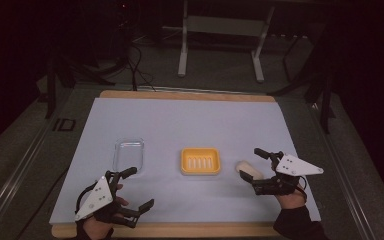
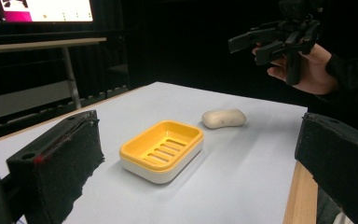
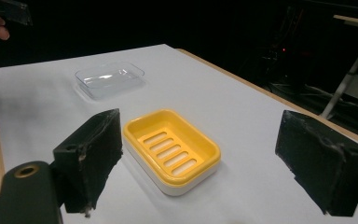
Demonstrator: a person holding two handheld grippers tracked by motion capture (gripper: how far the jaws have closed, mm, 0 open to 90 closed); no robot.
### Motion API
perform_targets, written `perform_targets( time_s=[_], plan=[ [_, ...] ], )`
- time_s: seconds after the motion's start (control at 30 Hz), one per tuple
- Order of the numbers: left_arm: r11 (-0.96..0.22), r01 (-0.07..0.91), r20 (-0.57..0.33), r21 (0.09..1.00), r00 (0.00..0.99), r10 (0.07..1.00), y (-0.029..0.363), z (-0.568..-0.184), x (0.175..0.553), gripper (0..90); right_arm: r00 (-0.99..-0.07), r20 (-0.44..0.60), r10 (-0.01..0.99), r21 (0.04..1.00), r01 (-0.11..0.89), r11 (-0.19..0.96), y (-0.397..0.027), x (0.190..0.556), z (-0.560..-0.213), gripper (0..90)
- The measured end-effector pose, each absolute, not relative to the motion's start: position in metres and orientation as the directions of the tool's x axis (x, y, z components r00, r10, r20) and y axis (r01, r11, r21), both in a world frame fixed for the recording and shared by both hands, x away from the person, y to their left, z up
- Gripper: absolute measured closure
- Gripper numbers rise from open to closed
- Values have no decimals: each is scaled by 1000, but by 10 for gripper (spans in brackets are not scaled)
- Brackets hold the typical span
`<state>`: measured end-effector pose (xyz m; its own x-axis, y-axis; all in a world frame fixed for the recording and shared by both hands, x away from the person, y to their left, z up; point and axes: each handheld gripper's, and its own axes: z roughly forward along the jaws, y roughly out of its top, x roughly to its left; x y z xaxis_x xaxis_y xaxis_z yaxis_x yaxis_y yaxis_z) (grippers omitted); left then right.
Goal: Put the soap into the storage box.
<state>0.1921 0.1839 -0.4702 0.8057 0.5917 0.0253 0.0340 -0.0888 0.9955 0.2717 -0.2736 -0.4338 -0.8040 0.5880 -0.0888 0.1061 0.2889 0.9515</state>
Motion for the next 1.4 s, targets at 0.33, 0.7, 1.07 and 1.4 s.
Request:
perform_targets(
  time_s=[0.33,0.7,1.07,1.4],
  plan=[
    [-98,30,34,995,803,595,184,-470,192,8,-857,-31,514,945,143,295,-277,276,-428,138],
    [-110,32,40,993,801,597,184,-471,193,7,-900,-15,435,883,193,428,-268,284,-418,115],
    [-118,34,44,992,801,597,184,-471,194,8,-943,-20,333,794,188,579,-253,290,-415,102],
    [-127,36,48,991,801,596,183,-472,194,8,-956,-36,291,654,197,730,-242,291,-415,101]
  ],
)
